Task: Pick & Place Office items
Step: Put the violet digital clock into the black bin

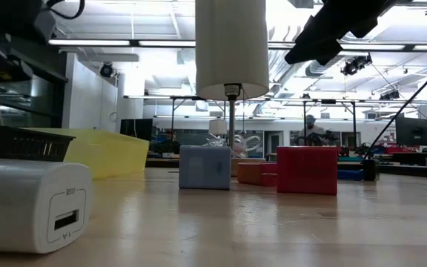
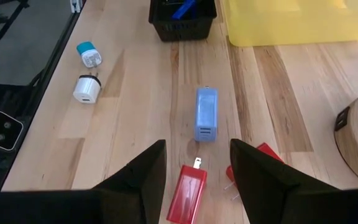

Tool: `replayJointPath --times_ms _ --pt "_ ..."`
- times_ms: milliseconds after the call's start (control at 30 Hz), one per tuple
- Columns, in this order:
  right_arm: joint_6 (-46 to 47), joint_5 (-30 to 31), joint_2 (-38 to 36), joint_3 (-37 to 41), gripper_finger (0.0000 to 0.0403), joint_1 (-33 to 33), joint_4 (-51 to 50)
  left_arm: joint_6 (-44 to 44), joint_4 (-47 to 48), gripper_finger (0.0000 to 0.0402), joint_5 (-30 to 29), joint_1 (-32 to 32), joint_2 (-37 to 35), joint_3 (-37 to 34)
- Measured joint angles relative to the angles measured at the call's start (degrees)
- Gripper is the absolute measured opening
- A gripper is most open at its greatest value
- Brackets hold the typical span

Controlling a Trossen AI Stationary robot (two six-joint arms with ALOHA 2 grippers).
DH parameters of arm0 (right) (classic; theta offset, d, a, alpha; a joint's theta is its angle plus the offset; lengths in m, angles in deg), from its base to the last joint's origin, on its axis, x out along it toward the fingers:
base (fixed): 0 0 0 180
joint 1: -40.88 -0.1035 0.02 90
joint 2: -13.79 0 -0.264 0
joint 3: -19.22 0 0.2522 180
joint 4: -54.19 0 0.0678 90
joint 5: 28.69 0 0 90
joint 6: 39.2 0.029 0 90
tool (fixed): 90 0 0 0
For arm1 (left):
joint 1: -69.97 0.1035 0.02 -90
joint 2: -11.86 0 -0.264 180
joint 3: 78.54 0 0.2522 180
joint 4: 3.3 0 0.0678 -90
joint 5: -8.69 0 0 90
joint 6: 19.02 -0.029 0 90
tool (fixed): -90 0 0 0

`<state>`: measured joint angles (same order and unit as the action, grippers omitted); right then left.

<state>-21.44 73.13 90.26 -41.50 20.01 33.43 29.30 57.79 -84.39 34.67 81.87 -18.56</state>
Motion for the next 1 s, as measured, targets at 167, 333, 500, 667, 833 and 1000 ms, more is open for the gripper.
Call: replayJointPath --times_ms 167,333,500,667,833,1000 --pt "0.00 0.00 0.00 0.00 0.0165 0.01 0.01 1.88 1.14 0.0056 0.01 -1.00 2.18 0.00" --pt "0.00 0.00 0.00 0.00 0.0165 0.01 0.00 2.63 0.97 0.0056 0.24 -1.49 4.51 0.00" --pt "0.00 0.00 0.00 0.00 0.0165 0.01 0.00 2.77 0.86 0.0056 2.96 -1.47 7.10 0.00" --pt "0.00 0.00 0.00 0.00 0.0165 0.01 0.00 2.77 0.61 0.0056 3.84 -1.47 7.68 0.00" --pt "0.00 0.00 0.00 0.00 0.0165 0.01 0.00 3.03 0.48 0.0057 3.81 -1.47 7.68 0.00" --pt "0.00 0.00 0.00 0.00 0.0165 0.01 0.00 3.07 0.40 0.0079 3.79 -1.47 7.68 0.00"
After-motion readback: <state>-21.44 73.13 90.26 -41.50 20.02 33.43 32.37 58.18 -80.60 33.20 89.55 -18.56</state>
